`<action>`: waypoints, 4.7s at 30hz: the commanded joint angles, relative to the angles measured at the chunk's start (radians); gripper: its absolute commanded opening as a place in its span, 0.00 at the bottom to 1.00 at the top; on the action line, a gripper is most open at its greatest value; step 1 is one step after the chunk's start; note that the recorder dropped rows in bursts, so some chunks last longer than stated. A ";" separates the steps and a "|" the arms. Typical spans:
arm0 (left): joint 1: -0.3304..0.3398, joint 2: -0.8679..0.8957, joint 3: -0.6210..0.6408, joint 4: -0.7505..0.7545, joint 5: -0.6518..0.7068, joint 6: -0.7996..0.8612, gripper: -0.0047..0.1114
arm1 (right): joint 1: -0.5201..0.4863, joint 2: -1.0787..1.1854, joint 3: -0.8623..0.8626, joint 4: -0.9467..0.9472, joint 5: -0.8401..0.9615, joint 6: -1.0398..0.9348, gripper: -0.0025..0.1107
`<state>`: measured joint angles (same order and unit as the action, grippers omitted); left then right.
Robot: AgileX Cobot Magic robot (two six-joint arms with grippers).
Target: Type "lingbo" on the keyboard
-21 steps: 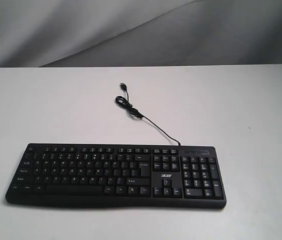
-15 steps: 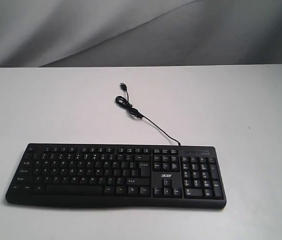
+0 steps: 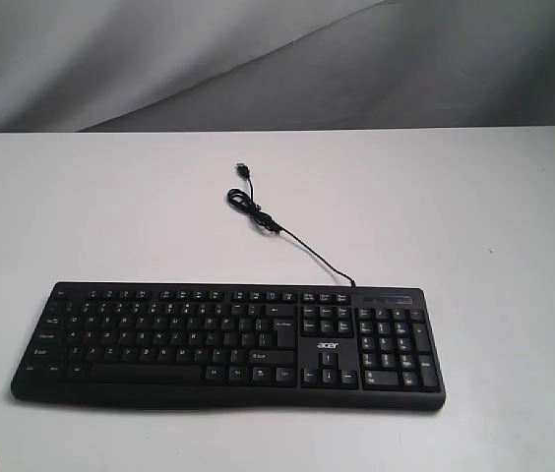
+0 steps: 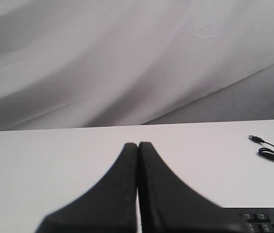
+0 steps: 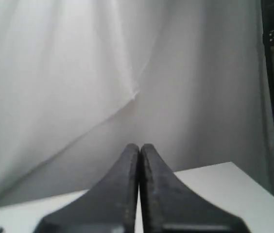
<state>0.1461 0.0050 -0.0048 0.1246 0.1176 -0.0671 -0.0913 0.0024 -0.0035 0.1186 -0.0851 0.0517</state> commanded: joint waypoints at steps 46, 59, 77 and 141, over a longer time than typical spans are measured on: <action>-0.007 -0.005 0.005 0.000 -0.009 -0.002 0.04 | 0.675 1.971 -1.469 -0.002 0.538 -0.580 0.02; -0.007 -0.005 0.005 0.000 -0.009 -0.002 0.04 | 0.687 2.020 -1.437 0.815 0.871 -1.487 0.02; -0.007 -0.005 0.005 0.000 -0.009 -0.002 0.04 | 0.760 2.060 -1.306 0.817 0.658 -1.556 0.02; -0.007 -0.005 0.005 0.000 -0.009 -0.002 0.04 | 0.814 2.082 -1.314 0.780 0.517 -1.536 0.02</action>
<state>0.1461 0.0050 -0.0048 0.1246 0.1176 -0.0671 0.7159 2.0900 -1.3119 0.8810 0.4586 -1.4767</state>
